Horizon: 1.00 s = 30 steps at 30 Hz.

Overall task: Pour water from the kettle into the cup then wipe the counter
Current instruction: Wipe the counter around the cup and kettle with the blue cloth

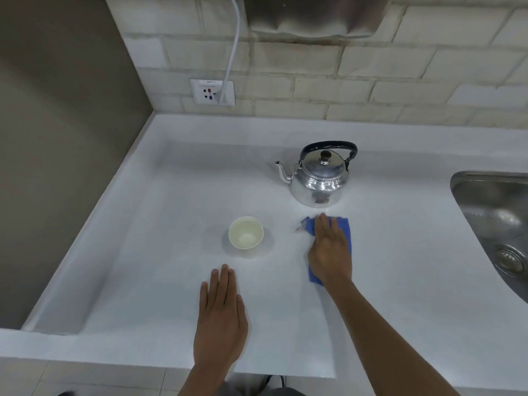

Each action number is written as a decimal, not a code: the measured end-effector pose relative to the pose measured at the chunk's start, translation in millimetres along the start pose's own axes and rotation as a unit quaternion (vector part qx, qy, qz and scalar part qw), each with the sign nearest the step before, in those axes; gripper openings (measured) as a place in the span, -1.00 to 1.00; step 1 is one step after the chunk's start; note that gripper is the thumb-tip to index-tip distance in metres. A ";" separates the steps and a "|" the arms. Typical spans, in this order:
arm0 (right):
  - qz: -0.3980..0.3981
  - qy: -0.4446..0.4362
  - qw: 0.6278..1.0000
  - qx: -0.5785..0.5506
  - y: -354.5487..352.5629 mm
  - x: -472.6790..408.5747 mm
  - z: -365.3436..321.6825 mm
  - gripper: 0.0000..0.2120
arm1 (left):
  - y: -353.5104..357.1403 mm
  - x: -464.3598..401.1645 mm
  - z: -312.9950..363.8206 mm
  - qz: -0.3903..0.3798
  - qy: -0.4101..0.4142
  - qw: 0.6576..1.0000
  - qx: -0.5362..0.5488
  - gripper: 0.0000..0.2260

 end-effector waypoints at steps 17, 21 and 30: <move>0.005 0.002 0.999 -0.052 0.7 -14.1 -1.5 -0.57 | -0.9 -2.1 -0.1 -0.020 -0.015 1.000 0.007 -0.49; 0.008 -0.108 0.993 -0.047 0.3 14.3 -0.9 -0.49 | -1.3 -0.9 -0.3 -0.019 -0.014 1.000 0.006 -0.49; 0.010 -0.012 0.998 -0.061 2.9 -21.5 -5.1 -0.56 | -4.2 -2.4 0.9 -0.012 -0.016 1.000 0.006 -0.49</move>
Point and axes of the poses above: each hand's wrist, its own x-axis away from the middle knuckle, its own y-axis out of the palm, z = x × y, the point moved 5 cm from there along -x, towards the middle knuckle, and after that the axes turned 9 degrees about y, right-handed, at the moved point
